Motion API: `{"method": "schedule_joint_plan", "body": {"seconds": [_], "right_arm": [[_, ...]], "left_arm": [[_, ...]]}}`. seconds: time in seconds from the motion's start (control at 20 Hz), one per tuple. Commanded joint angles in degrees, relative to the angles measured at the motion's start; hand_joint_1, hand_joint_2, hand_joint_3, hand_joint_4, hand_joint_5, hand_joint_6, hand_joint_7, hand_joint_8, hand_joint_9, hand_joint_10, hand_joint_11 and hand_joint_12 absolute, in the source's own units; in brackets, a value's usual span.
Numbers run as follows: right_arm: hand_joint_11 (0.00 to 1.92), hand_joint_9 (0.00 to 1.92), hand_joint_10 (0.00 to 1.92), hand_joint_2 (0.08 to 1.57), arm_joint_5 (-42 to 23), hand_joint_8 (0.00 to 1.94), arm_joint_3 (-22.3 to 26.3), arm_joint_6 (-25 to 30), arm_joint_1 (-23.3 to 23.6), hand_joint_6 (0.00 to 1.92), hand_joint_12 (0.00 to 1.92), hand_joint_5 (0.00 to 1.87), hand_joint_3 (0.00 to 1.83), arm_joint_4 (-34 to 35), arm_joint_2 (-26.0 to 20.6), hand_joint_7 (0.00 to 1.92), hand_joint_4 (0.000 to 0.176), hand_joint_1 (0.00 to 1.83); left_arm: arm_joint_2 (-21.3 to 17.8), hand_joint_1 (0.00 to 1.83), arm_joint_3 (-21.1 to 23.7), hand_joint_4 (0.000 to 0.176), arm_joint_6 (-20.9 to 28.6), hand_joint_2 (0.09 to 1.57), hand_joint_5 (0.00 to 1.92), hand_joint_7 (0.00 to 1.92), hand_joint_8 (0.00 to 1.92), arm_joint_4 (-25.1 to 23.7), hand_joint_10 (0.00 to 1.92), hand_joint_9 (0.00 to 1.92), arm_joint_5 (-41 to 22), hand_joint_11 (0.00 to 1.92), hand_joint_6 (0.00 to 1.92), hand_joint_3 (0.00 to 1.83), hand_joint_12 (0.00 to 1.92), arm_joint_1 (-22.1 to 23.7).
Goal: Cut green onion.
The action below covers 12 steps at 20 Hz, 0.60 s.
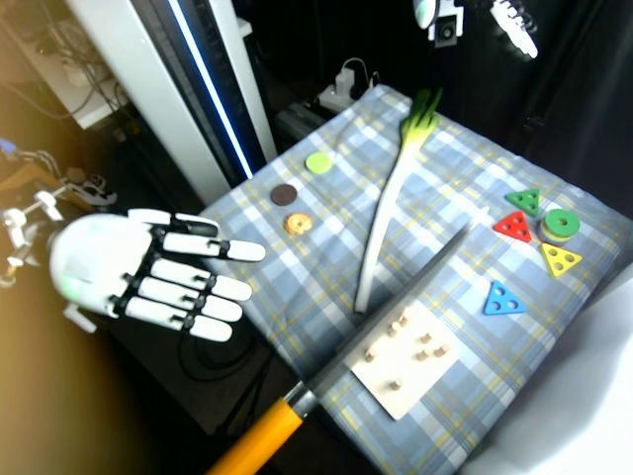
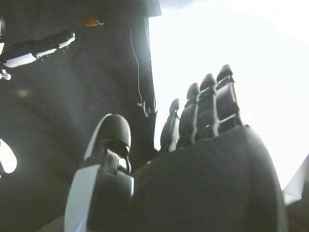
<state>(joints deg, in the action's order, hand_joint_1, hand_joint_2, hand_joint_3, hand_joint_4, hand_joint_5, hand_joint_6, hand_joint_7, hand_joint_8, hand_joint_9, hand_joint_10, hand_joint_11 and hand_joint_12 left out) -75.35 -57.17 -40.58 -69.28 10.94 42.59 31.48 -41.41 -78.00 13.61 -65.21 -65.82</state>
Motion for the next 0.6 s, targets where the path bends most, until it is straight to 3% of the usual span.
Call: {"method": "schedule_joint_plan", "body": {"seconds": [0.0,0.15,0.2,0.25,0.3,0.35,0.4,0.55], "right_arm": [[0.02,0.23,0.01,1.25,-6.68,0.0,-0.5,0.27,0.69,0.0,0.61,0.42,0.01,1.13,-0.23,0.29,0.0,0.9],[0.0,0.25,0.0,1.21,-5.21,0.0,-1.09,0.27,2.41,0.0,0.68,0.41,0.0,-0.33,0.18,0.31,0.0,0.95],[0.0,0.15,0.0,1.16,-5.22,0.0,-1.29,0.26,3.25,0.0,0.45,0.31,0.0,-0.52,0.3,0.2,0.015,0.89],[0.0,0.03,0.0,1.11,-5.25,0.0,-1.62,0.18,4.89,0.0,0.09,0.16,0.0,-0.89,0.38,0.06,0.092,0.79],[0.0,0.01,0.0,1.05,-5.25,0.0,-2.05,-0.01,6.32,0.0,0.02,0.09,0.0,-1.1,0.42,0.01,0.122,0.78],[0.0,0.0,0.0,0.95,-5.26,0.0,-2.51,-0.06,7.36,0.0,0.0,0.02,0.0,-1.09,0.53,0.0,0.165,0.83],[0.0,0.0,0.0,0.9,-5.25,0.0,-2.92,-0.11,8.22,0.0,0.0,0.0,0.0,-1.09,0.68,0.0,0.174,0.83],[0.0,0.0,0.0,0.88,-3.76,0.0,-5.75,-0.23,12.19,0.0,0.0,0.0,0.0,0.18,1.71,0.0,0.176,0.95]], "left_arm": [[0.46,0.11,-0.22,0.176,0.28,1.29,0.37,0.37,0.0,0.32,0.01,0.27,-6.7,0.0,0.0,0.01,0.5,0.81],[1.1,0.06,-0.54,0.176,0.27,1.29,0.35,0.3,0.0,-0.26,0.0,0.22,-5.13,0.0,0.0,0.0,0.41,1.47],[1.27,0.04,-0.66,0.176,0.26,1.28,0.29,0.26,0.0,-0.45,0.0,0.16,-4.4,0.0,0.0,0.0,0.29,1.66],[1.37,0.04,-0.71,0.176,0.26,1.27,0.27,0.21,0.0,-0.57,0.0,0.08,-3.64,0.0,0.0,0.0,0.13,1.68],[1.51,0.02,-0.71,0.176,0.23,1.25,0.24,0.16,0.0,-0.71,0.0,0.03,-2.75,0.0,0.0,0.0,0.03,1.68],[1.78,0.02,-0.72,0.176,0.04,1.24,0.19,0.12,0.0,-0.92,0.0,0.01,-1.84,0.0,0.0,0.0,0.0,1.79],[2.04,0.0,-0.71,0.176,-0.49,1.24,0.15,0.08,0.0,-0.99,0.0,0.0,-1.04,0.0,0.0,0.0,0.0,2.05],[3.08,0.0,-0.78,0.176,-2.32,1.21,0.02,0.0,0.0,-1.05,0.0,0.0,1.07,0.0,0.0,0.0,0.0,3.16]]}}
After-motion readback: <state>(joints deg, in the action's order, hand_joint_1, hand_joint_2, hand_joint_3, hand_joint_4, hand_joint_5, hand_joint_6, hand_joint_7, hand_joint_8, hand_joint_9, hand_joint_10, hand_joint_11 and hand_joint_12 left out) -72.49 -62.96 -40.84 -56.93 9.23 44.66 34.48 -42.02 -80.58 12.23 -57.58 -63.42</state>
